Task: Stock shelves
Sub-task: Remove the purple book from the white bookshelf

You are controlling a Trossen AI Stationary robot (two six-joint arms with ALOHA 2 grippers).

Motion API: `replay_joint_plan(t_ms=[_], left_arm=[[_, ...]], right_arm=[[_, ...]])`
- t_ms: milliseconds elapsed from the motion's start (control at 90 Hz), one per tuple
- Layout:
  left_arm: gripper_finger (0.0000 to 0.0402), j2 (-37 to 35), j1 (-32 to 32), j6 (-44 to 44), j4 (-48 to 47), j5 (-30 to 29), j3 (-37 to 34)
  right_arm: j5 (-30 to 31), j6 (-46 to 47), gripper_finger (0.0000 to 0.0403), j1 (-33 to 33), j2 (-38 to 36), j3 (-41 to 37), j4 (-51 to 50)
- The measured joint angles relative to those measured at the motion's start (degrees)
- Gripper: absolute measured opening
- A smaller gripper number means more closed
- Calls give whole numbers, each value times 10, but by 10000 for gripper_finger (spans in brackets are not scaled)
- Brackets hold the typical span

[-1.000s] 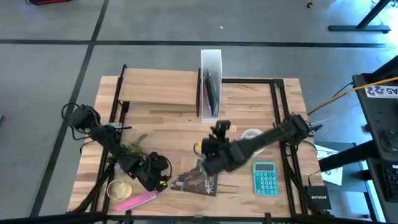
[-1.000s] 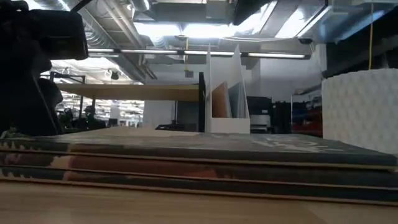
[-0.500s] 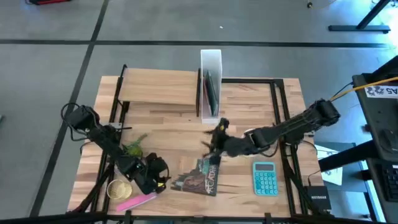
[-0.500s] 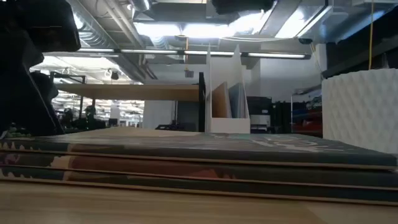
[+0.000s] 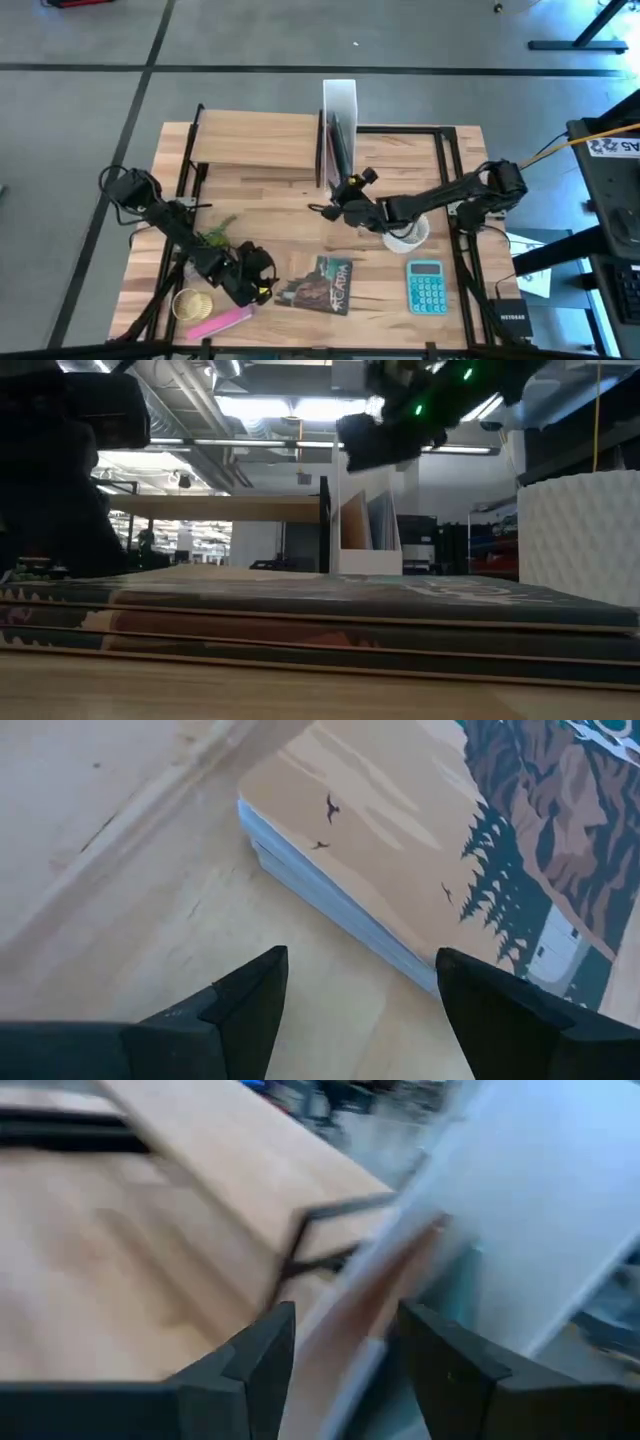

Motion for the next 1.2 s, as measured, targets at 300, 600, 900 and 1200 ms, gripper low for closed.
replay_joint_plan(t_ms=[300,600,900,1200], left_arm=[[239,0,0,0,0,0,0],[239,0,0,0,0,0,0],[239,0,1,0,0,0,0],[239,0,1,0,0,0,0]], right_arm=[[-74,48,163,-46,27,2,0],[-67,77,149,-61,27,2,-6],[-90,115,120,-75,29,0,-39],[-57,127,13,-74,29,0,-38]])
